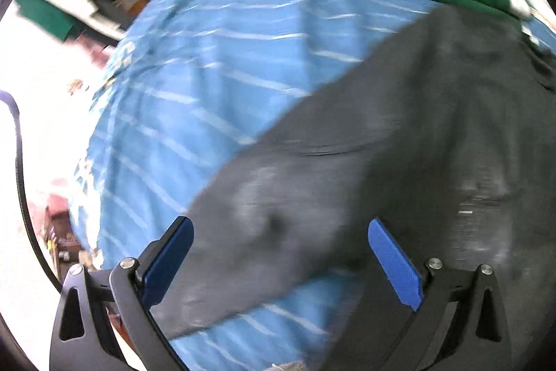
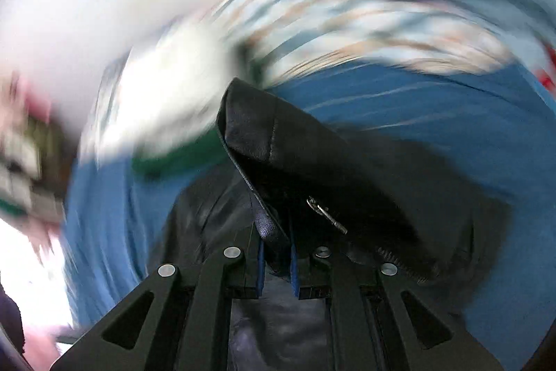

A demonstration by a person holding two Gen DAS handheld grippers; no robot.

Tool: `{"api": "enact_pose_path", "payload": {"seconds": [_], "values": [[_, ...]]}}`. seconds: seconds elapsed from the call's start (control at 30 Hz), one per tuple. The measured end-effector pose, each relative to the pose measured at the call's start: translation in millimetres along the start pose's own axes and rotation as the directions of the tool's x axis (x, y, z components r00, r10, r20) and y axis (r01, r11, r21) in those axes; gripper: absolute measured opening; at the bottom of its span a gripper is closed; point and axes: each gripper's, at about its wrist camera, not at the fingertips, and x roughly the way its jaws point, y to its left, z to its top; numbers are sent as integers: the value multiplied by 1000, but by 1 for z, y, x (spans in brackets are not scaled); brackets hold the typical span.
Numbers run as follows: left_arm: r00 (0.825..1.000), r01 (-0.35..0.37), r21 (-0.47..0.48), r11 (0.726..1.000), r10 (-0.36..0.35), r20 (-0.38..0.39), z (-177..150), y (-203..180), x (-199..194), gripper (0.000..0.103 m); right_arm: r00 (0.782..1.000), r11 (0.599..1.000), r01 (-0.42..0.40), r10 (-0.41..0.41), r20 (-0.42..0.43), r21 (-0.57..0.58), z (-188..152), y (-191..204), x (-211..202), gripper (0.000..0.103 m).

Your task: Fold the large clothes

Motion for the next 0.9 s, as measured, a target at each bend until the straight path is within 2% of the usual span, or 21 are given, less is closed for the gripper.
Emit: {"api": "enact_pose_path", "payload": {"seconds": [0.1,0.13,0.17,0.2,0.23,0.3,0.37,0.47,0.53,0.57,0.63,0.67,0.7,0.73,0.77,0.8,0.83,0.87,0.9], "values": [[999,-42,-35,999,41,-22,-7,36,15,103,991,972,-8,-24,-133,-237,-40,94,86,11],[998,-53,-42,998,52,-32,-10,45,19,103,985,949,-6,-49,-165,-315,-55,117,106,11],[997,-61,-54,997,59,-44,-14,56,24,103,970,913,12,-109,-216,-407,-74,143,134,12],[997,-65,-67,996,61,-54,-17,66,27,103,963,900,29,-141,-228,-434,-89,146,140,17],[996,-68,-84,994,63,-69,-21,76,31,103,953,888,35,-168,-252,-459,-96,154,152,18],[995,-60,-113,992,50,-92,-29,92,33,103,936,909,-49,-103,-337,-413,-101,151,154,44],[993,-45,-149,988,28,-118,-38,106,33,103,933,942,-111,-11,-359,-318,-95,136,131,59],[986,22,-229,973,-59,-157,-59,126,32,103,947,972,-93,20,-320,-214,-91,90,76,61],[972,79,-303,950,-140,-186,-77,136,32,102,947,987,-38,-15,-321,-159,-90,62,55,62],[960,116,-347,930,-195,-202,-87,136,33,102,944,992,-4,-37,-327,-126,-94,40,45,62],[922,189,-467,864,-320,-219,-107,144,44,102,928,997,64,-78,-366,-49,-107,-7,34,62],[892,231,-539,810,-398,-215,-118,146,53,102,917,996,85,-80,-392,-4,-117,-29,31,62],[869,250,-593,766,-447,-211,-126,148,63,102,904,993,109,-82,-420,43,-125,-51,29,62],[843,271,-650,710,-501,-196,-134,149,74,102,894,989,131,-87,-440,72,-131,-69,26,62],[812,293,-716,634,-560,-163,-142,151,89,100,886,984,150,-91,-455,96,-138,-81,26,62],[799,295,-753,587,-584,-142,-147,153,100,99,883,980,162,-91,-461,117,-146,-92,24,62],[778,303,-811,501,-622,-93,-152,157,116,99,881,978,169,-93,-464,125,-150,-99,23,62],[777,298,-839,455,-626,-63,-154,161,124,99,880,976,173,-95,-465,129,-153,-103,23,62],[786,278,-866,415,-617,-43,-156,167,132,99,881,976,173,-94,-463,130,-156,-105,22,62]]}}
